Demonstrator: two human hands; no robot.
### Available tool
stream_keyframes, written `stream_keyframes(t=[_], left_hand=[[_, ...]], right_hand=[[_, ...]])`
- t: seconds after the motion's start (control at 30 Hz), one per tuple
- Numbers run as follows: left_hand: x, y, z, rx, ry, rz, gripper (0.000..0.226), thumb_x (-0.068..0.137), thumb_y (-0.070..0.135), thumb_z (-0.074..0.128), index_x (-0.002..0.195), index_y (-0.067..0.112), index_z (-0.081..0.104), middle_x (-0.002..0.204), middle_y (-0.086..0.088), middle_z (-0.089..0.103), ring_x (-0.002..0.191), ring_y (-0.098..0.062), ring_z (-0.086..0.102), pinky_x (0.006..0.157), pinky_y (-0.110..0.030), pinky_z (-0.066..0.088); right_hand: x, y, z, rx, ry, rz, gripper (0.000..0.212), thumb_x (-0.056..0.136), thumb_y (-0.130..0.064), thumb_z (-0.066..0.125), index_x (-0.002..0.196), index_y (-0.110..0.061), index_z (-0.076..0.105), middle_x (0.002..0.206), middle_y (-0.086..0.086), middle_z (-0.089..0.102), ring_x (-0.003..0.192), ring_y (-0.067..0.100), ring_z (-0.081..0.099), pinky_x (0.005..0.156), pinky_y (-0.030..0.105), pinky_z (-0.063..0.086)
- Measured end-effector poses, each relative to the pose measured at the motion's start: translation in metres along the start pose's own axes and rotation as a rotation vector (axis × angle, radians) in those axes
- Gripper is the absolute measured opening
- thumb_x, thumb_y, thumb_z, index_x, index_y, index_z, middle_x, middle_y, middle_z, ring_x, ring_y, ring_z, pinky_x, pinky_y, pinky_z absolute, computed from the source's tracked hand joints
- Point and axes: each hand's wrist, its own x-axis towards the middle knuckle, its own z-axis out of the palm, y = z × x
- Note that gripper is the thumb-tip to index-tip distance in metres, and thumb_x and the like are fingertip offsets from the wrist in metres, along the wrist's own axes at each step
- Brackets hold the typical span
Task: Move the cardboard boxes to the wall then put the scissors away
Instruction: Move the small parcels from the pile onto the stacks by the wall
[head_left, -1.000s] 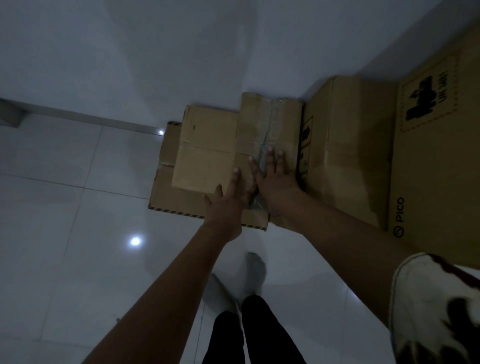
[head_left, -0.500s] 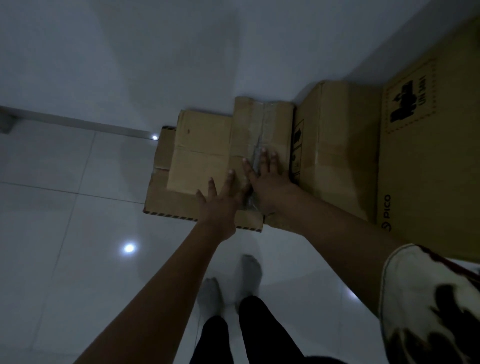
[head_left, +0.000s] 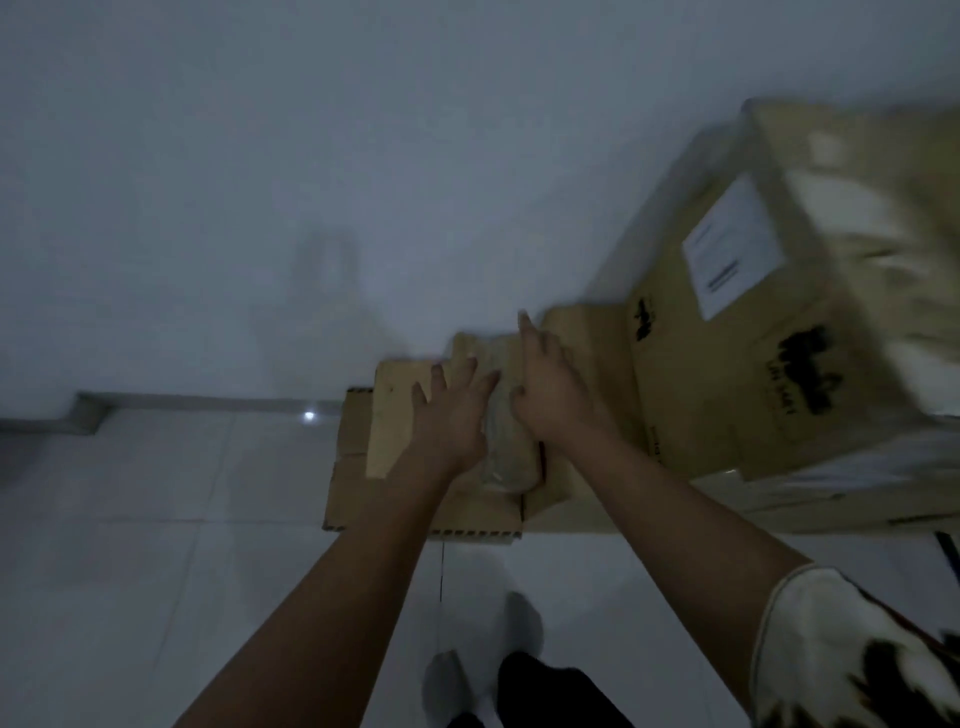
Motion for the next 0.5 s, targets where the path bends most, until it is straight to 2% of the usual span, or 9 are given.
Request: stream_keyframes(t=[0.13,0.23,0.33,0.5], left_hand=[[-0.036,0.042,-0.064,0.069,0.116,0.082,0.085,0.089,0.01,0.055,0.154,0.03,0.004,0.162,-0.001,-0.009,0.146,-0.041,-0.008,0.115,-0.061,0.008],[-0.058,0.07,-0.09,0.116,0.165,0.124,0.087,0.091,0.009,0.054,0.154,0.033,-0.001,0.162,-0.001,-0.013,0.146,-0.041,-0.011,0.116,-0.06,0.004],[-0.073,0.102,-0.117,0.178,0.213,0.209,0.088,0.09,0.004,0.051,0.154,0.033,-0.003,0.161,0.0,-0.019,0.145,-0.041,-0.016,0.116,-0.061,0.001],[-0.097,0.161,-0.162,0.224,0.286,0.304,0.085,0.092,0.008,0.051,0.155,0.032,-0.002,0.161,0.0,-0.019,0.145,-0.04,-0.018,0.116,-0.061,0.0]], right_hand=[[-0.042,-0.015,-0.075,-0.061,0.115,0.016,0.087,0.094,-0.013,0.052,0.155,-0.021,-0.01,0.158,0.017,0.016,0.139,0.037,0.025,0.109,0.045,0.033],[-0.071,-0.021,-0.114,-0.138,0.151,0.031,0.088,0.095,-0.012,0.05,0.154,-0.023,-0.014,0.161,0.015,0.007,0.144,0.036,0.017,0.112,0.044,0.029],[-0.092,-0.019,-0.153,-0.276,0.24,0.004,0.088,0.094,-0.012,0.049,0.154,-0.026,-0.014,0.162,0.014,0.006,0.147,0.035,0.012,0.113,0.046,0.026],[-0.131,-0.005,-0.213,-0.272,0.302,0.169,0.092,0.094,-0.026,0.057,0.155,-0.022,-0.011,0.162,0.014,-0.002,0.149,0.036,0.001,0.116,0.048,0.019]])
